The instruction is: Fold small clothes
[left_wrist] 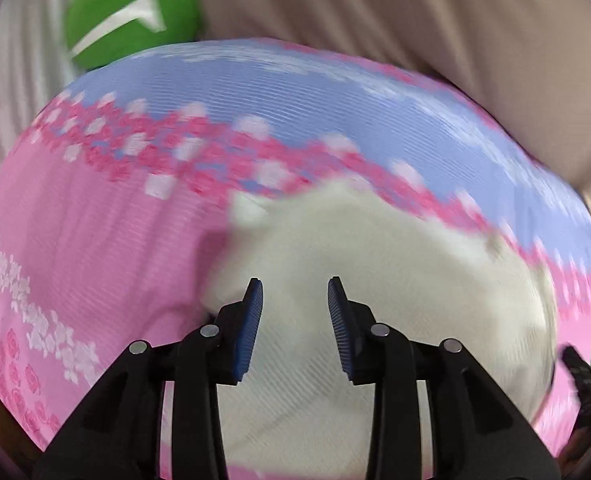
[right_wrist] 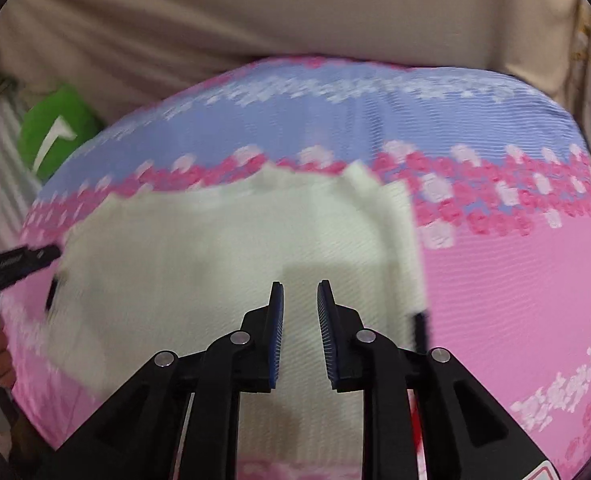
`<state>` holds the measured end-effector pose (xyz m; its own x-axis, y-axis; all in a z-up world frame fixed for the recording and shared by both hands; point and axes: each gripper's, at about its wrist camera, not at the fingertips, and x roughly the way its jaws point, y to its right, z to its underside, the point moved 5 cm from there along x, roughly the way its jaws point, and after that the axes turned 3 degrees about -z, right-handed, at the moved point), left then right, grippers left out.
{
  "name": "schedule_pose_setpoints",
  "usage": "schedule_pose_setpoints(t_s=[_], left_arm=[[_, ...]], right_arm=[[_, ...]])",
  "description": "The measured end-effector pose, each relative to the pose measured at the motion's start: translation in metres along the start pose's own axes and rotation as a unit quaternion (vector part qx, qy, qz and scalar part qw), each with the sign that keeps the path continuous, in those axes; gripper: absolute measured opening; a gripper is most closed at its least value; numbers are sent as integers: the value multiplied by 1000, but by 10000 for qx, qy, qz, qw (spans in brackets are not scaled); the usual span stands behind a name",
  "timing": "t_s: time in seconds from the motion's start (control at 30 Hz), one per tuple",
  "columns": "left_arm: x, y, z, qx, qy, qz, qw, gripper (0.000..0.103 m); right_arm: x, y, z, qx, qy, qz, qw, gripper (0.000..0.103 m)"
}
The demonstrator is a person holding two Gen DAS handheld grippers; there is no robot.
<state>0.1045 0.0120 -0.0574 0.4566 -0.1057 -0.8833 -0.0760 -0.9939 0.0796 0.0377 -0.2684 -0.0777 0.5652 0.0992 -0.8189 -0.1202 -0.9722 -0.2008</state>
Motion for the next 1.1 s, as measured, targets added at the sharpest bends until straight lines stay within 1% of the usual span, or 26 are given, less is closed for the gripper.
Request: schedule_pose_setpoints(t_s=[0.07, 0.13, 0.17, 0.2, 0.27, 0.3, 0.33, 0.4, 0.43, 0.47, 0.5, 0.53, 0.57, 0.6, 0.63, 0.67, 0.7, 0.77, 0.8, 0.87, 0.9, 0.93, 1.0, 1.1], left_arm=[[3, 29, 24, 393, -227, 198, 9988, 33], [13, 49, 47, 677, -484, 249, 9962, 34], [20, 54, 59, 799, -575, 175, 9950, 34], [29, 51, 70, 884, -653, -19, 9939, 34], [34, 36, 80, 785, -713, -200, 9942, 34], [33, 23, 82, 648, -754, -205, 9948, 35], [30, 6, 84, 498, -780, -293, 9953, 35], [28, -24, 89, 390, -806, -615, 9941, 34], [27, -42, 94, 279, -850, -724, 9934, 32], [26, -52, 100, 156, -908, -696, 9933, 27], [26, -60, 104, 79, -952, -678, 9931, 27], [24, -64, 108, 50, -963, -684, 9930, 26], [22, -63, 108, 54, -959, -689, 9930, 26], [18, -61, 108, 46, -943, -702, 9931, 26], [13, -55, 106, 33, -891, -674, 9937, 26], [10, -51, 106, 54, -863, -655, 9941, 27], [9, -45, 105, 122, -833, -649, 9943, 27], [8, -38, 106, 222, -852, -634, 9941, 27], [8, -37, 108, 241, -863, -635, 9940, 27], [8, -39, 107, 215, -867, -645, 9939, 27], [6, -39, 106, 192, -853, -627, 9942, 27], [-1, -38, 106, 184, -795, -627, 9947, 27], [-6, -35, 95, 221, -645, -666, 9955, 27], [-7, -33, 71, 269, -440, -660, 9965, 28]], right_arm=[[14, -43, 28, -437, -305, -317, 9981, 20], [30, -74, 50, -794, -550, -480, 9942, 19], [37, -79, 59, -913, -623, -450, 9929, 13], [42, -78, 66, -978, -700, -341, 9922, 10], [48, -49, 76, -795, -892, -9, 9928, 8], [46, -33, 80, -617, -927, 100, 9937, 6], [39, -8, 82, -362, -903, 186, 9951, 5], [24, 33, 88, -48, -867, 552, 9947, 3], [16, 54, 91, 128, -857, 707, 9937, 2], [10, 70, 95, 306, -880, 783, 9926, 0], [5, 79, 97, 437, -899, 801, 9918, 0], [1, 81, 97, 483, -890, 811, 9915, 0], [-5, 78, 95, 462, -829, 933, 9911, 1], [-11, 70, 92, 411, -726, 960, 9919, 5], [-16, 60, 88, 345, -601, 845, 9940, 10], [-17, 51, 87, 225, -502, 759, 9956, 10], [-12, 46, 89, 121, -530, 777, 9955, 10], [17, 44, 104, 52, -958, 929, 9910, 10], [21, 47, 107, 81, -955, 933, 9910, 9], [15, 46, 99, 177, -939, 930, 9911, 9], [7, 45, 93, 262, -835, 874, 9923, 9], [-3, 44, 82, 332, -648, 804, 9941, 9], [-18, 45, 54, 361, -317, 827, 9954, 10], [-22, 54, 17, 480, -16, 839, 9953, 16]])
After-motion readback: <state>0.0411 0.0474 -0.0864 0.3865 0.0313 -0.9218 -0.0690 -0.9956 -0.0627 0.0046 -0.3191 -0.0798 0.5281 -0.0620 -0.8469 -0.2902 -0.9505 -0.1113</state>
